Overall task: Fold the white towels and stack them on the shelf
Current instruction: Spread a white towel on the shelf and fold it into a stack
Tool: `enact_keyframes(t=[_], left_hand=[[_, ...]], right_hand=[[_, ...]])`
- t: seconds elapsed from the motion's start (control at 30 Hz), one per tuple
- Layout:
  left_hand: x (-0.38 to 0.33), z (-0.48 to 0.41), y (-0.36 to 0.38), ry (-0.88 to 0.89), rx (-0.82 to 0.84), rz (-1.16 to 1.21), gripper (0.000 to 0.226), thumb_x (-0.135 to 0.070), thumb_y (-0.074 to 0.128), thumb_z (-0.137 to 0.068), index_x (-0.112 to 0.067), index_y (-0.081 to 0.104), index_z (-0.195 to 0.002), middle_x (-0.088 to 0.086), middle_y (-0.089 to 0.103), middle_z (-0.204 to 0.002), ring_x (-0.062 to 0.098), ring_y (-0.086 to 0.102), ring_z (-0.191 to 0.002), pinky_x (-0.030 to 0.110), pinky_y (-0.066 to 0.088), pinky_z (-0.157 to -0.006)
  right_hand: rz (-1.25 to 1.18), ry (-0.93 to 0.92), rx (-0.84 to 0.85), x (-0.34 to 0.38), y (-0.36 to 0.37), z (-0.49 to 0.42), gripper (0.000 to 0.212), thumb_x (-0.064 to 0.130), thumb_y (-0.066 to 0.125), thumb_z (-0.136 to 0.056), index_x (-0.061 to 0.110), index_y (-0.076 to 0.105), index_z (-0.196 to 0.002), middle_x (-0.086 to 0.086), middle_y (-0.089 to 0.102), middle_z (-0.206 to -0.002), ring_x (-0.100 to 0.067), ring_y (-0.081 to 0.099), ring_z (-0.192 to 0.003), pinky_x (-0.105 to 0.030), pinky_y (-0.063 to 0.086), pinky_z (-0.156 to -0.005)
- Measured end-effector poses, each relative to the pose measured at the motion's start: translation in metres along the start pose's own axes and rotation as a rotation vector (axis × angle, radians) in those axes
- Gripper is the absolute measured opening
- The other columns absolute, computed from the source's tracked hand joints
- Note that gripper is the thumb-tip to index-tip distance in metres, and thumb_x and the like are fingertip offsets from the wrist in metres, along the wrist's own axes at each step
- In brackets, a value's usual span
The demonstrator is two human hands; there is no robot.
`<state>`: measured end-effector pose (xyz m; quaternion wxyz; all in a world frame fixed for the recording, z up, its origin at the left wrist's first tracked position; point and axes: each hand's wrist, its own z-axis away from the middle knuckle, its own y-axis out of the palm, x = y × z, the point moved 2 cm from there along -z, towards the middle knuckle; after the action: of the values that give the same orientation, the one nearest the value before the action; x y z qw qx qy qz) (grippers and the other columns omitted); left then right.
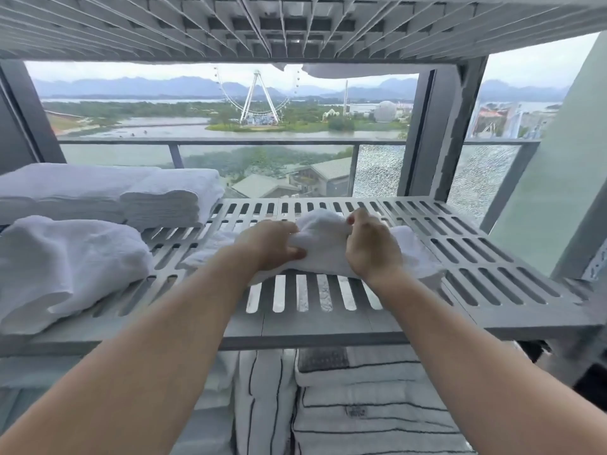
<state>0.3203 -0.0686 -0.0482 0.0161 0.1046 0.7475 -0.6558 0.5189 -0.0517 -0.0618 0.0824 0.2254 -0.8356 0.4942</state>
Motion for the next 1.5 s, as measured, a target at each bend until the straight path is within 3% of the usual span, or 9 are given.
enact_keyframes(t=[0.1, 0.2, 0.4, 0.57, 0.87, 1.1, 1.27, 1.37, 1.5], left_hand=[[-0.003, 0.025, 0.013, 0.008, -0.014, 0.016, 0.085, -0.047, 0.071, -0.086, -0.034, 0.024, -0.155, 0.009, 0.057, -0.141, 0.030, 0.057, -0.125, 0.042, 0.046, -0.102], [0.000, 0.045, 0.018, 0.027, -0.016, -0.020, 0.091, -0.036, 0.071, -0.086, -0.041, 0.016, -0.157, 0.004, 0.048, -0.149, 0.028, 0.051, -0.131, 0.042, 0.044, -0.106], [0.004, 0.064, 0.013, 0.059, -0.138, -0.189, 0.060, -0.033, 0.056, -0.099, -0.034, 0.033, -0.155, -0.003, 0.049, -0.151, 0.019, 0.053, -0.132, 0.037, 0.042, -0.108], [0.000, 0.073, 0.010, 0.055, -0.301, -0.148, 0.040, -0.042, 0.049, -0.101, -0.037, 0.057, -0.140, -0.001, 0.065, -0.135, 0.024, 0.064, -0.117, 0.038, 0.051, -0.095], [0.003, 0.068, 0.002, -0.126, -0.338, -0.171, 0.034, -0.051, 0.044, -0.101, -0.041, 0.070, -0.120, 0.001, 0.075, -0.103, 0.028, 0.069, -0.094, 0.034, 0.051, -0.072], [0.009, 0.056, 0.002, -0.315, -0.304, 0.001, 0.043, -0.047, 0.036, -0.105, -0.020, 0.070, -0.101, 0.007, 0.071, -0.100, 0.030, 0.062, -0.089, 0.037, 0.047, -0.071], [0.018, 0.029, -0.011, -0.451, -0.151, -0.059, 0.039, -0.041, 0.035, -0.106, -0.014, 0.064, -0.105, 0.011, 0.066, -0.117, 0.032, 0.060, -0.106, 0.039, 0.046, -0.080], [0.017, 0.003, -0.017, -0.417, -0.109, 0.059, 0.045, -0.040, 0.031, -0.108, -0.011, 0.062, -0.122, 0.015, 0.062, -0.129, 0.033, 0.057, -0.118, 0.039, 0.043, -0.087], [0.019, -0.030, -0.026, -0.327, -0.127, 0.367, 0.056, -0.047, 0.030, -0.107, -0.005, 0.063, -0.124, 0.020, 0.064, -0.125, 0.034, 0.059, -0.115, 0.036, 0.042, -0.088]], right_hand=[[0.005, -0.112, -0.148, -0.011, -0.002, 0.020, 0.015, 0.002, 0.052, -0.092, 0.012, 0.059, -0.101, -0.010, 0.058, -0.102, -0.028, 0.057, -0.097, -0.040, 0.052, -0.082], [0.014, -0.168, -0.114, -0.019, 0.001, 0.034, 0.021, 0.010, 0.054, -0.092, 0.010, 0.064, -0.111, -0.011, 0.062, -0.105, -0.029, 0.060, -0.097, -0.039, 0.051, -0.085], [0.056, -0.183, 0.239, -0.027, 0.005, 0.044, 0.068, 0.043, 0.063, -0.084, 0.020, 0.044, -0.146, -0.007, 0.047, -0.142, -0.028, 0.046, -0.129, -0.043, 0.036, -0.109], [0.106, -0.216, 0.188, -0.029, 0.002, 0.046, 0.058, 0.025, 0.056, -0.089, 0.024, 0.045, -0.145, -0.008, 0.053, -0.138, -0.030, 0.051, -0.125, -0.043, 0.042, -0.105], [0.189, -0.242, 0.247, -0.026, 0.000, 0.037, 0.066, 0.018, 0.048, -0.087, 0.020, 0.036, -0.152, -0.010, 0.051, -0.141, -0.031, 0.050, -0.127, -0.044, 0.042, -0.107], [0.131, -0.285, 0.032, -0.022, 0.001, 0.028, 0.050, 0.008, 0.042, -0.091, 0.018, 0.053, -0.138, -0.012, 0.069, -0.112, -0.033, 0.065, -0.102, -0.043, 0.052, -0.086], [0.227, -0.234, 0.085, -0.009, -0.002, 0.005, 0.026, 0.008, 0.044, -0.089, 0.014, 0.055, -0.113, -0.012, 0.068, -0.096, -0.035, 0.066, -0.088, -0.035, 0.043, -0.065], [0.193, -0.084, 0.196, 0.004, -0.008, -0.013, 0.010, 0.011, 0.045, -0.089, 0.015, 0.054, -0.092, -0.013, 0.068, -0.095, -0.033, 0.061, -0.086, -0.033, 0.038, -0.068], [-0.165, 0.029, 0.421, 0.022, -0.026, -0.033, 0.010, 0.017, 0.064, -0.080, 0.008, 0.068, -0.077, -0.010, 0.070, -0.080, -0.025, 0.064, -0.073, -0.032, 0.047, -0.062]])
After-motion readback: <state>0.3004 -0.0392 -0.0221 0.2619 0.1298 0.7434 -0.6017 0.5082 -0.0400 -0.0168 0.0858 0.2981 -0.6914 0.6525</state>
